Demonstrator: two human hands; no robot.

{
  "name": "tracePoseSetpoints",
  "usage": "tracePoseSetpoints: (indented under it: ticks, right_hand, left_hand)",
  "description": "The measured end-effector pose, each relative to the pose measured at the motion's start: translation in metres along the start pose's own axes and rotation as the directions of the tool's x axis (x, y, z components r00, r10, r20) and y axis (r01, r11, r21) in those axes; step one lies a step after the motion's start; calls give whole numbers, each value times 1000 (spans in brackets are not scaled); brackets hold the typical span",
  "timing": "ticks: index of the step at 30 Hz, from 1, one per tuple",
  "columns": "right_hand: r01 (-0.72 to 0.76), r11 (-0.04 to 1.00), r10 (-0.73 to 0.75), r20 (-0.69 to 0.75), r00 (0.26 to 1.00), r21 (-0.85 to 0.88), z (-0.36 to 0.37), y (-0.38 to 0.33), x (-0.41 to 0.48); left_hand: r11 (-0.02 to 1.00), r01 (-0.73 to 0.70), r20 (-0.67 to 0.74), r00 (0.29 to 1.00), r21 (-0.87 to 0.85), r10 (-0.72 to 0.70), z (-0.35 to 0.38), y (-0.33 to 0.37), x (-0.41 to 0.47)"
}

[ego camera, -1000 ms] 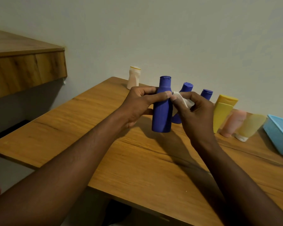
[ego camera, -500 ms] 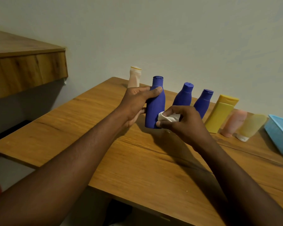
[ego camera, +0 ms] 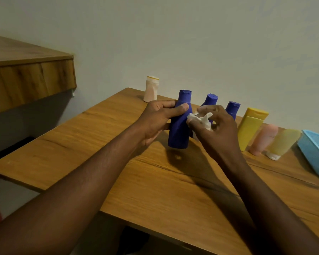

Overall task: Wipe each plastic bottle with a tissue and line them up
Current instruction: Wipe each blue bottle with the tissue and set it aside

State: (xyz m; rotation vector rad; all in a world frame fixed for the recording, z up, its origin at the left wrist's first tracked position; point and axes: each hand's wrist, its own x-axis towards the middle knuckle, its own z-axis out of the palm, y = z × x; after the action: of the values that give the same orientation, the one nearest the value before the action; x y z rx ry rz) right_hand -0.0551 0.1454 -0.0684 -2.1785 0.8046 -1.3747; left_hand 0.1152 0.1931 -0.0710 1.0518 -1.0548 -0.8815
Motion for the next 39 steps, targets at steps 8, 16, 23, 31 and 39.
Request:
tracePoseSetpoints:
  ticks: [8, 16, 23, 31, 39]
  right_hand:
    - [-96, 993, 104, 141, 984, -66, -3, 11, 2]
    - [-206, 958, 261, 316, 912, -198, -3, 19, 3]
    - [-136, 965, 211, 362, 908, -223, 3, 21, -2]
    - [-120, 946, 237, 390, 890, -301, 7, 19, -4]
    - [-154, 926, 302, 428, 852, -346, 10, 17, -3]
  left_hand:
    - [996, -68, -23, 997, 62, 70, -3, -6, 2]
    - [993, -99, -30, 994, 72, 101, -4, -11, 4]
    - [979, -146, -41, 987, 141, 153, -4, -15, 13]
    - [948, -80, 21, 997, 308, 77, -21, -23, 15]
    - [909, -63, 63, 997, 413, 41, -26, -28, 18]
